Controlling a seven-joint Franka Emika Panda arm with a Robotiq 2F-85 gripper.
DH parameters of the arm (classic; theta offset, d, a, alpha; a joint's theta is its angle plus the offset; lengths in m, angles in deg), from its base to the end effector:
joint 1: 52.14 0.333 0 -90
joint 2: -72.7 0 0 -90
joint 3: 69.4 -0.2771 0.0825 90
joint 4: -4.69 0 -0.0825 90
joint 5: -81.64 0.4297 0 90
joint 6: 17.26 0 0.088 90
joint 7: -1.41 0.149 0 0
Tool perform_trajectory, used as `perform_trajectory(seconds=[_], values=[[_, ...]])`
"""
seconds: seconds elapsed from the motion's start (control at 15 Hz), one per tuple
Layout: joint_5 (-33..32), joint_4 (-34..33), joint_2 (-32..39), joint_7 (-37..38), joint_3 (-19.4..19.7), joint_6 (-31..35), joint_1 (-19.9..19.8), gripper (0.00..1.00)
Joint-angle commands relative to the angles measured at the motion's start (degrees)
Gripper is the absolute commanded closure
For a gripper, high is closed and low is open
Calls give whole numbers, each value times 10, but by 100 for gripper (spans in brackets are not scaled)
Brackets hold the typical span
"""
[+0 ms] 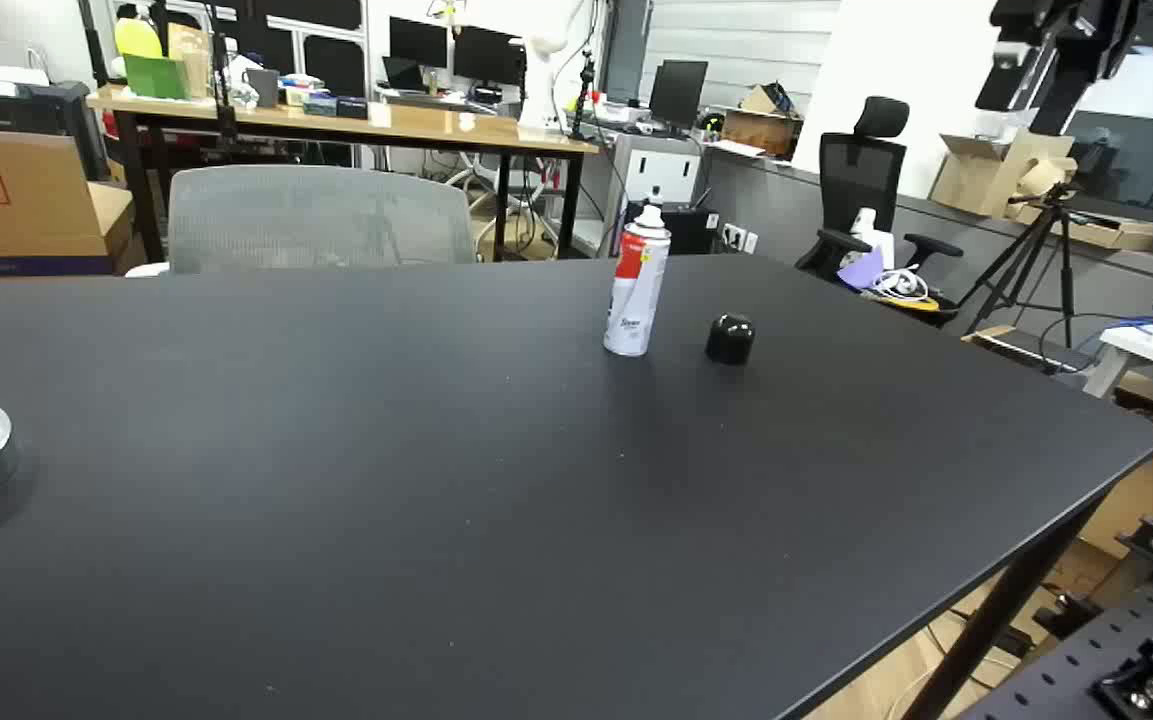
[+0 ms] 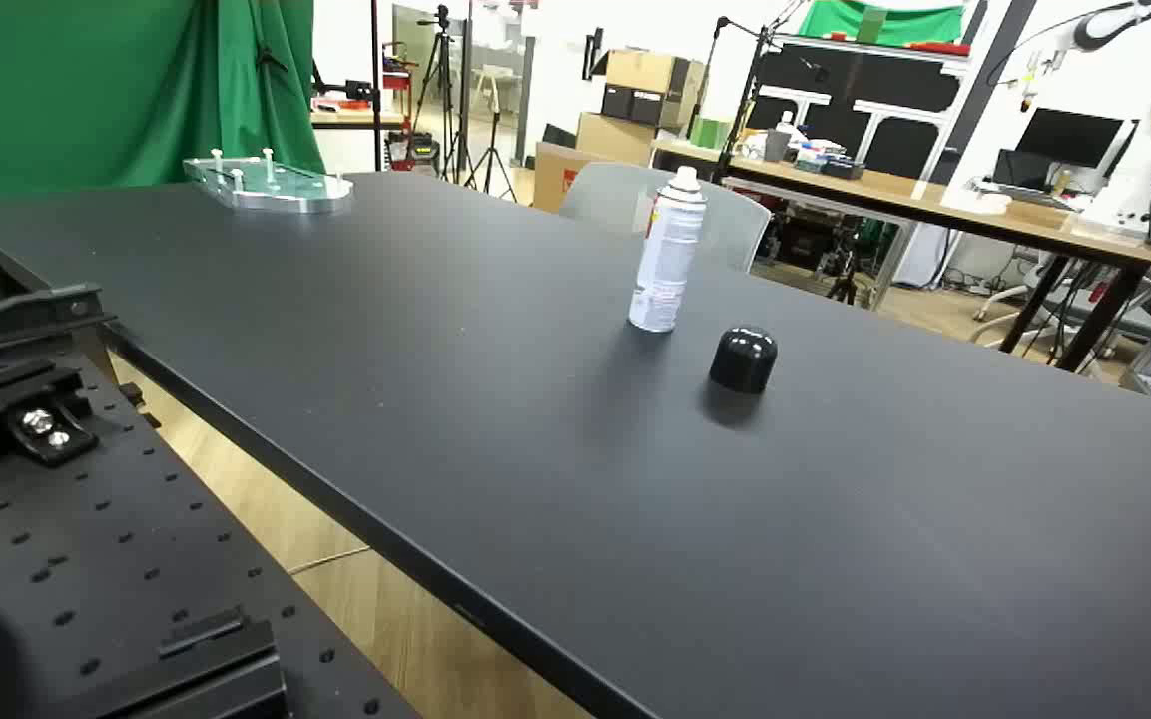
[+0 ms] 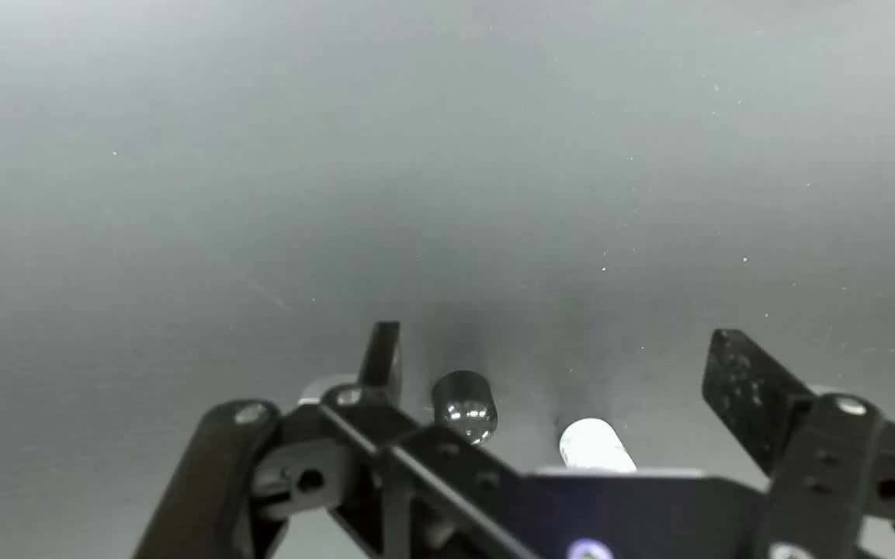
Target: Put the black lid on the bottle
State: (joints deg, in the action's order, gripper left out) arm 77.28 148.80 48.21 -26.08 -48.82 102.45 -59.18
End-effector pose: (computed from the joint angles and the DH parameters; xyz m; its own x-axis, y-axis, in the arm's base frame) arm 0.4143 -0.2061 0.3180 0.9975 0.0668 0.0211 0.0683 -0.9944 -0.0801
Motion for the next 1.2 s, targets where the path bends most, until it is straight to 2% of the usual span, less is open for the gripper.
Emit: perform_trajectory(seconds=[0.0,0.73,0.93,1.13], values=[[5,-1,2,-4,-10,-1,-10,0],[5,-1,2,-4,-10,-1,-10,0],[-14,-22,38,8,-22,73,-10,0],[-38,-54,104,11,-38,160,-7,0]])
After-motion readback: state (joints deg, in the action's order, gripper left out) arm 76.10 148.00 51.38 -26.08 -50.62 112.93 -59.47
